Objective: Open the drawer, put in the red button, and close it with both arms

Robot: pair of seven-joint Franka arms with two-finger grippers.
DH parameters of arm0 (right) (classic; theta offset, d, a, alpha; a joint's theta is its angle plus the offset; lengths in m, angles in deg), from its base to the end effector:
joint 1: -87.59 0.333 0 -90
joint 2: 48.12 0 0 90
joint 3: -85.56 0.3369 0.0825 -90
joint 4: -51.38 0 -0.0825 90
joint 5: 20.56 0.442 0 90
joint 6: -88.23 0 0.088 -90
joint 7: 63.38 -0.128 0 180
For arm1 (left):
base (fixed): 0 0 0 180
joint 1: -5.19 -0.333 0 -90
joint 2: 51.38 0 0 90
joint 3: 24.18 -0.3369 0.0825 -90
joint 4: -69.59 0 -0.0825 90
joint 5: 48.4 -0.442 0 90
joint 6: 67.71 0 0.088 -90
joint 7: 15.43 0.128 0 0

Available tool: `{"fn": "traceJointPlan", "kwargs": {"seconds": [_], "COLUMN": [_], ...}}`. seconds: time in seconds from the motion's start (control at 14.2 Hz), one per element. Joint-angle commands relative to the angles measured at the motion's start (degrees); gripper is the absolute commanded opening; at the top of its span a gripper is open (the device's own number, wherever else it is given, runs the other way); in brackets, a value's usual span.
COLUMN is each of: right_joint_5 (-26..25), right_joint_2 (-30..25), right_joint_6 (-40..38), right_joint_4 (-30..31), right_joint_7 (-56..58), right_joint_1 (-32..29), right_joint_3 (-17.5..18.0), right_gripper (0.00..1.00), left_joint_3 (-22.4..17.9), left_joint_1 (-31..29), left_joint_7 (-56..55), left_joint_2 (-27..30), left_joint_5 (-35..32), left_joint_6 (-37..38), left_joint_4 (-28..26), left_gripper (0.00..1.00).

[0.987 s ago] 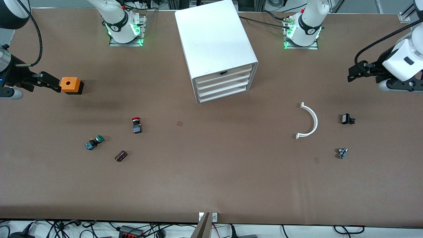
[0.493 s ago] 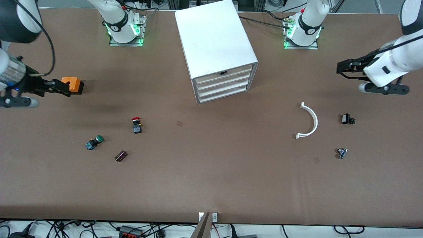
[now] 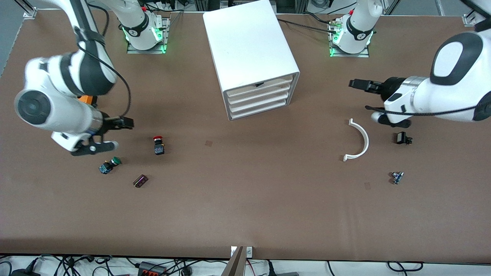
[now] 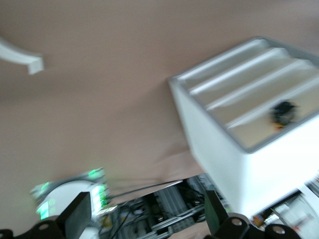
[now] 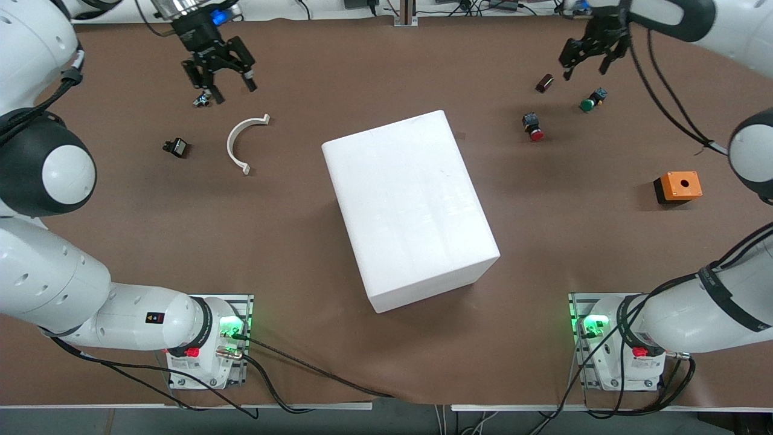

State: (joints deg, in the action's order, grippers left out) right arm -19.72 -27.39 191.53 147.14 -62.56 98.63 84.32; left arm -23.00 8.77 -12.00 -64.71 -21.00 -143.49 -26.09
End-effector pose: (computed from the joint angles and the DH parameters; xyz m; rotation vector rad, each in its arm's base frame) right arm 0.6748 0.1192 0.3509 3.0963 0.2807 -0.3589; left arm 0.6039 -0.1167 0.4363 2.5475 -0.1563 -0.7694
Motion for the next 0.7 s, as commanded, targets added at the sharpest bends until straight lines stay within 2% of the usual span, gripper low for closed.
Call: {"fn": "traceJointPlan", "kwargs": {"seconds": [0.0,0.21,0.42,0.63], "right_joint_5": [3.0,2.3,2.1,2.5], "right_joint_2": [5.4,9.5,13.9,17.6], "right_joint_6": [2.9,7.3,11.3,13.6], "right_joint_4": [-2.2,-2.2,-2.2,-2.0], "right_joint_7": [0.1,0.1,-1.3,-2.0], "right_joint_1": [1.1,3.1,4.5,4.7], "right_joint_3": [-0.3,-0.3,-0.3,-0.3], "right_gripper": [1.00,1.00,1.00,1.00], "left_joint_3": [2.0,4.5,4.8,6.3], "left_joint_1": [-0.3,-0.2,0.8,0.9], "left_joint_7": [8.6,20.7,27.5,35.8], "left_joint_2": [-2.5,-8.5,-11.5,-16.1], "left_joint_5": [7.7,19.7,29.5,40.6], "left_joint_6": [-6.8,-13.3,-17.0,-16.3], "left_joint_4": [-1.5,-3.4,-6.8,-9.9], "left_gripper": [1.00,1.00,1.00,1.00]}}
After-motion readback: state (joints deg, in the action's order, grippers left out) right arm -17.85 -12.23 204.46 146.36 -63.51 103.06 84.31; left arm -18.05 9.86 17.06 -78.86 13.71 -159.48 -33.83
